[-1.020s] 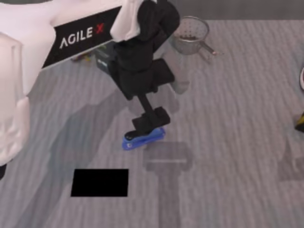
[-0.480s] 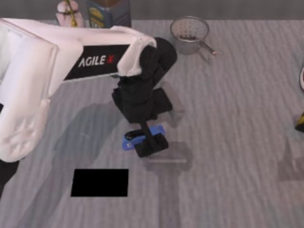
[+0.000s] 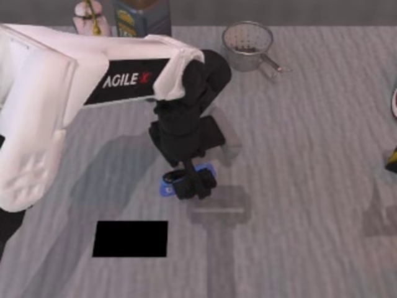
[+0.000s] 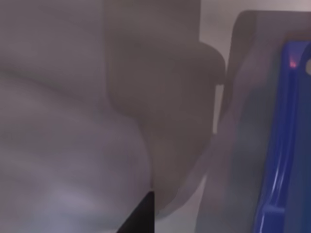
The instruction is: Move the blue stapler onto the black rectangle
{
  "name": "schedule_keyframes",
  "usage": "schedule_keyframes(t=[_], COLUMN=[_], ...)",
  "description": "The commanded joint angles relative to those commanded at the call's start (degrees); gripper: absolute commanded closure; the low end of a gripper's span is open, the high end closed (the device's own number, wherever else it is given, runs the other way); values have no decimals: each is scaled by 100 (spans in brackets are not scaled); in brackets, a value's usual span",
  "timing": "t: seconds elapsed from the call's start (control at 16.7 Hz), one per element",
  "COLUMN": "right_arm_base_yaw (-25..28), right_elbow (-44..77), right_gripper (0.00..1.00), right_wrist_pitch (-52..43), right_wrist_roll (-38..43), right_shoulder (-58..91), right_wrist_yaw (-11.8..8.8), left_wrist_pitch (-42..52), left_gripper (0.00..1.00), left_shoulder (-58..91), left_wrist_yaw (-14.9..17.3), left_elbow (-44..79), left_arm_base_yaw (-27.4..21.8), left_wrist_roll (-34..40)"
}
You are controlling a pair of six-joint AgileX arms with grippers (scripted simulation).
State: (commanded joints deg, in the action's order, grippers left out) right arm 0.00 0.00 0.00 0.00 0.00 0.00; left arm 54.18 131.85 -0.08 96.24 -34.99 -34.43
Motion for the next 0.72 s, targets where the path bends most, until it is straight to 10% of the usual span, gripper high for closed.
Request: schedule_keyframes(t=[0.42,0.72], right_arm_base_yaw=[0,0], right_elbow=[0,0], right_gripper=[0,0], right_wrist_pitch=[0,0], right_wrist_roll=[0,0], right_shoulder=[0,0], right_wrist_yaw=[0,0], left_wrist_pitch=[0,0], left_gripper=[98,100], left_shoulder=[0,0], left_wrist_yaw=[0,0], left_elbow=[0,0], left_arm_base_yaw=[0,0], left_wrist_roll=[0,0])
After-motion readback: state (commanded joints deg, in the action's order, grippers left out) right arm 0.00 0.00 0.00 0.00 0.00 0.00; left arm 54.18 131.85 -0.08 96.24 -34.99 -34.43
